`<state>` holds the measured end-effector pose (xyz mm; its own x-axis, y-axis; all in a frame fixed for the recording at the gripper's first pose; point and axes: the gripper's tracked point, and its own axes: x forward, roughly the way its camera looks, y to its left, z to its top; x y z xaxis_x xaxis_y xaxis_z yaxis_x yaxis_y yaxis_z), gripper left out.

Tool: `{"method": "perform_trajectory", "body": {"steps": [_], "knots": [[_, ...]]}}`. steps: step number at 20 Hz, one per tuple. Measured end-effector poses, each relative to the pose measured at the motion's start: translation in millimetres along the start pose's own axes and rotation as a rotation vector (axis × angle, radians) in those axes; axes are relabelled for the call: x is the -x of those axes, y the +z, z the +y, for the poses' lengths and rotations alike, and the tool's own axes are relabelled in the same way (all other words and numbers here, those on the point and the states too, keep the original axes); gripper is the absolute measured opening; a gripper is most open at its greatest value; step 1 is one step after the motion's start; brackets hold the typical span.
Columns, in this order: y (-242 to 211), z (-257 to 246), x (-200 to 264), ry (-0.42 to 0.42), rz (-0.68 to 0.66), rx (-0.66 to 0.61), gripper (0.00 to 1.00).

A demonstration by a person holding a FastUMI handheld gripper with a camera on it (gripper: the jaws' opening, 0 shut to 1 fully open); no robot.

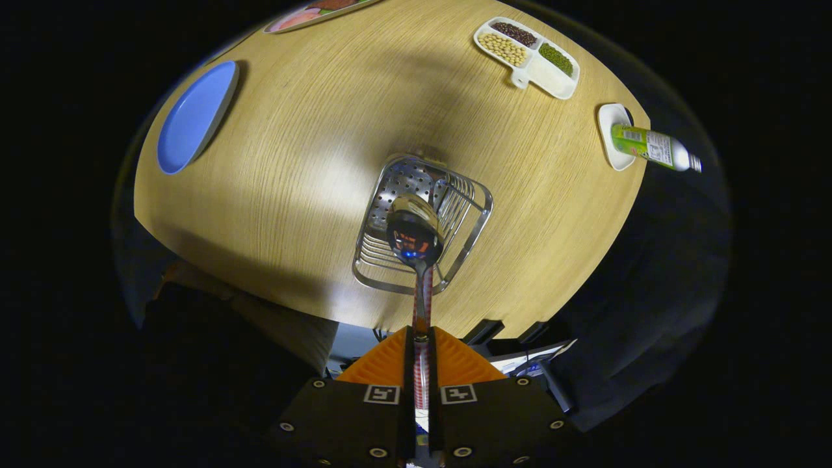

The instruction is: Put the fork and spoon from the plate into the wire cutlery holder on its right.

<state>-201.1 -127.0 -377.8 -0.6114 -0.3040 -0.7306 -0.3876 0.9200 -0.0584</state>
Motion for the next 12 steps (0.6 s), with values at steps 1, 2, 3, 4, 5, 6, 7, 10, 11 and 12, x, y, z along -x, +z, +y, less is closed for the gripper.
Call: {"method": "perform_trajectory", "body": {"steps": [1, 2, 3, 4, 5, 6, 7, 10, 11, 12], "knots": [[3, -1, -1, -0.002, 0.010, 0.020, 0.09], [6, -3, -3, -0.006, 0.020, 0.046, 0.08], [10, -2, -2, -0.006, 0.028, 0.077, 0.08], [12, -3, -2, -0.015, 0.039, 0.112, 0.08], [14, -4, -1, -0.032, 0.047, 0.140, 0.08], [15, -3, 0, -0.040, 0.056, 0.159, 0.08], [16, -2, -1, -0.038, 0.064, 0.164, 0.08], [22, -7, -6, -0.020, 0.070, 0.146, 0.08], [23, -8, -5, -0.014, 0.062, 0.137, 0.08], [23, -7, -5, -0.002, 0.059, 0.127, 0.09]]}}
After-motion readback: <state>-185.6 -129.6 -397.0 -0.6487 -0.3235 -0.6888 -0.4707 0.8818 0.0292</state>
